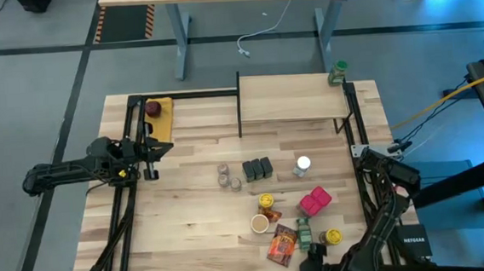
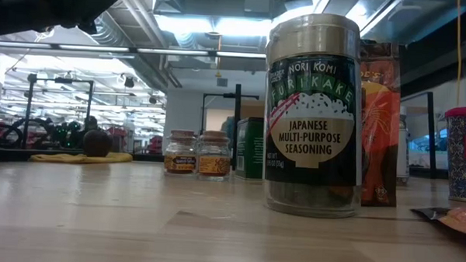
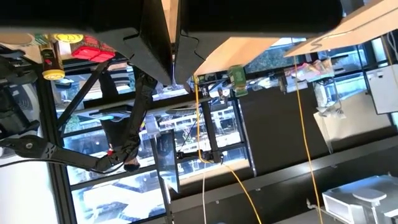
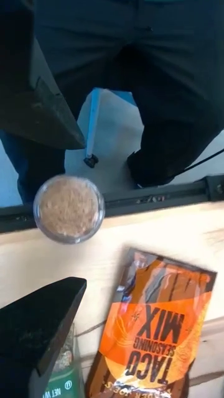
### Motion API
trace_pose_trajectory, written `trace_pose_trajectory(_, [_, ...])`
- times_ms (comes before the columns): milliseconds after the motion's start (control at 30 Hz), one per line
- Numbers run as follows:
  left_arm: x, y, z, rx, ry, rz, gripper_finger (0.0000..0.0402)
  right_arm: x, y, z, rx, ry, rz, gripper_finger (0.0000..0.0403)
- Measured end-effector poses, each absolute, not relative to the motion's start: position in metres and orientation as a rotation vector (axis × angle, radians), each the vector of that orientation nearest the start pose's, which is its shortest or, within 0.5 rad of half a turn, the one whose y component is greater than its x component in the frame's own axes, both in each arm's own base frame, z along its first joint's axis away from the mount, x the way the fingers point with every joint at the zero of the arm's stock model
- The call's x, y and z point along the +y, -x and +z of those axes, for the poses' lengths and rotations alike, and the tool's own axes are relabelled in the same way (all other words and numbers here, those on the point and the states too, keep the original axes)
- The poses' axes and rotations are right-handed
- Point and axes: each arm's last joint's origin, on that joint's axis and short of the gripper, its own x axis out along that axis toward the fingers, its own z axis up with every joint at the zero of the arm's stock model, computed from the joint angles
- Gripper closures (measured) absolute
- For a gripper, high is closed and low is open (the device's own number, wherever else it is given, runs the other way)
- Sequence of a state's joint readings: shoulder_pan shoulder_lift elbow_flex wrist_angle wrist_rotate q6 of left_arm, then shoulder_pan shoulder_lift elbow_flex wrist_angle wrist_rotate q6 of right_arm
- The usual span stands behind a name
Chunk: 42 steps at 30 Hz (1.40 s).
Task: Shelf spices
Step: Move the brown seasoning bottle to the center of the table
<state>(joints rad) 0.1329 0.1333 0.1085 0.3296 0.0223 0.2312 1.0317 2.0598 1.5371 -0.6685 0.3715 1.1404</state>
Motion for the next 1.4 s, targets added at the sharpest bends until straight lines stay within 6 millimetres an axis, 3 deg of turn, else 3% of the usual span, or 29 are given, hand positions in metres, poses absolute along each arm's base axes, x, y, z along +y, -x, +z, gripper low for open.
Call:
trace_pose_trajectory(433, [0.012,-0.096,0.222,-0.292,-0.227,0.141,0.0391,0.354,-0.227,0.171,1.076,-0.264,0.002,0.0043])
trace_pose_trajectory(667, [0.012,-0.096,0.221,-0.291,-0.226,0.14,0.0391,0.359,-0.232,0.154,1.102,-0.237,0.038,0.005])
trace_pose_trajectory(1100, [0.012,-0.096,0.221,-0.285,-0.226,0.14,0.0391,0.357,-0.237,0.147,1.116,-0.23,0.017,0.0133])
trace_pose_trajectory(1333, [0.012,-0.096,0.221,-0.286,-0.226,0.14,0.0391,0.351,-0.243,0.147,1.121,-0.23,-0.003,0.0206])
trace_pose_trajectory(1400, [0.012,-0.096,0.221,-0.286,-0.226,0.14,0.0391,0.351,-0.244,0.147,1.118,-0.227,-0.003,0.0207])
